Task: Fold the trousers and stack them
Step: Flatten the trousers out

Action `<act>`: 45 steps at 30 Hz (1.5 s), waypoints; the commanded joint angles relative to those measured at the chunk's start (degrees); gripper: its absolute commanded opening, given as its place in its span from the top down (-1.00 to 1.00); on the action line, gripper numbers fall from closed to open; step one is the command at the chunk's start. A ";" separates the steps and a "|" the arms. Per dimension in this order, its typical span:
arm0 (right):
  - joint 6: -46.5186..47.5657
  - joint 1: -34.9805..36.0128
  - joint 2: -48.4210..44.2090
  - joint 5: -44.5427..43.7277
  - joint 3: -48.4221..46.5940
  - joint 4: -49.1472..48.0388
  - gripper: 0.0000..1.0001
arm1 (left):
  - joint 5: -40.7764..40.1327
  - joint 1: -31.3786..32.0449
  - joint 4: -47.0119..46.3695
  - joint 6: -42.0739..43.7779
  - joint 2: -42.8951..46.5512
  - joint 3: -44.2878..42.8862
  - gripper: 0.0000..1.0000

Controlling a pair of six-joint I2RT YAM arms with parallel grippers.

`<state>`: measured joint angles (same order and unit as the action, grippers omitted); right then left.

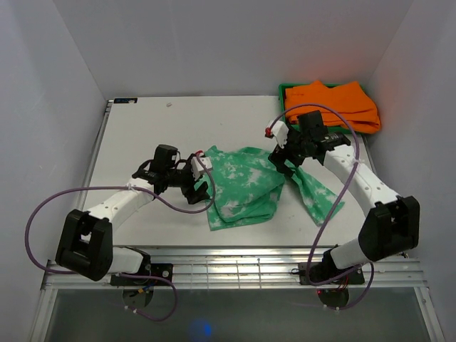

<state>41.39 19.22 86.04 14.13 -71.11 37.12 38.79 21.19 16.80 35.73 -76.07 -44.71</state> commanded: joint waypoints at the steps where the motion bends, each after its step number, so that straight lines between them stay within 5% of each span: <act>1: -5.17 5.11 -6.84 4.77 -1.49 1.81 -0.92 | 0.32 -0.97 -0.44 -2.31 1.37 0.32 -0.86; 5: -6.66 11.88 -8.52 4.68 1.31 0.94 -0.90 | 6.55 -7.81 -5.00 -19.50 -0.21 -0.46 -0.88; 10: -7.46 24.44 -5.81 -0.15 5.72 -4.24 -0.84 | 8.23 -18.10 -7.83 -31.32 -2.06 -3.01 -0.92; 15: -6.05 36.47 -0.71 -11.55 8.18 -15.05 -0.82 | 7.97 -20.57 -5.90 -33.52 -2.15 -4.77 -0.96; 21: -6.32 41.68 10.10 -20.36 3.88 -18.40 -0.81 | 6.22 -20.93 -5.81 -33.79 0.57 -3.81 -0.96; 24: -3.78 41.86 14.24 -24.32 4.14 -18.93 -0.66 | 6.13 -21.02 -5.11 -33.35 1.01 -3.90 -0.96; 25: -2.90 41.86 15.11 -25.11 4.49 -19.45 -0.35 | 6.39 -21.01 -5.19 -32.92 1.10 -3.98 -0.96; 27: -1.31 41.51 15.12 -25.91 5.54 -20.16 0.01 | 7.53 -21.01 -5.63 -32.82 1.80 -3.98 -0.96; 28: -1.22 41.34 14.43 -25.73 5.46 -20.07 0.41 | 7.97 -21.01 -5.90 -32.65 2.07 -3.90 -0.96; 30: -1.22 40.64 12.67 -24.33 4.32 -19.81 0.82 | 10.68 -21.01 -5.72 -30.46 3.47 -3.90 -0.92; 35: -4.81 35.02 0.29 -9.53 -1.82 -19.28 0.85 | 12.98 -21.02 -2.13 -20.81 7.34 -3.10 -0.87; 40: -16.04 17.19 -7.98 9.66 -6.41 -21.65 0.85 | 13.51 -19.88 2.10 -6.32 9.71 -2.75 -0.77; 45: -25.03 2.33 -11.77 22.07 1.75 -25.95 0.85 | 7.02 -9.44 1.05 3.20 9.54 -3.45 -0.67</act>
<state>24.82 25.80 75.02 23.44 -74.28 14.15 48.36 5.48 16.93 28.75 -67.51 -47.72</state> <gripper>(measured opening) 0.089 0.842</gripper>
